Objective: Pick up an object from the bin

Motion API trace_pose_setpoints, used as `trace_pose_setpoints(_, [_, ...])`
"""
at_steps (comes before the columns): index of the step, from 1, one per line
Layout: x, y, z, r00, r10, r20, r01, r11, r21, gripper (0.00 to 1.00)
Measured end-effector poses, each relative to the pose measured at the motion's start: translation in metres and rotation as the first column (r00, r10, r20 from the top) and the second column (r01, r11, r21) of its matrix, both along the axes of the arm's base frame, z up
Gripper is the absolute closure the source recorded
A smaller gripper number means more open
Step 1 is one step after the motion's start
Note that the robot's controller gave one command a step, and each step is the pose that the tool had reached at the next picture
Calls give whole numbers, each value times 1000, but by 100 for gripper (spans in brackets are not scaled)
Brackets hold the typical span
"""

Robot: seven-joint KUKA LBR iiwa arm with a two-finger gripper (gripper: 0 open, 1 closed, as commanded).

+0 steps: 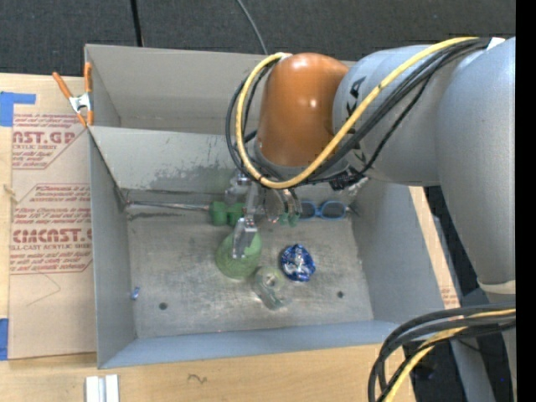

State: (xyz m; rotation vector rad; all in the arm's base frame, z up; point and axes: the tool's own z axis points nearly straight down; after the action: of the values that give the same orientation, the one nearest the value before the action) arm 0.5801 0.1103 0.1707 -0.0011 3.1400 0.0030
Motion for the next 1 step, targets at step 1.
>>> trace_pose_setpoints(1, [-7,-20,-55,981,-195,-4,195,981,-1,0])
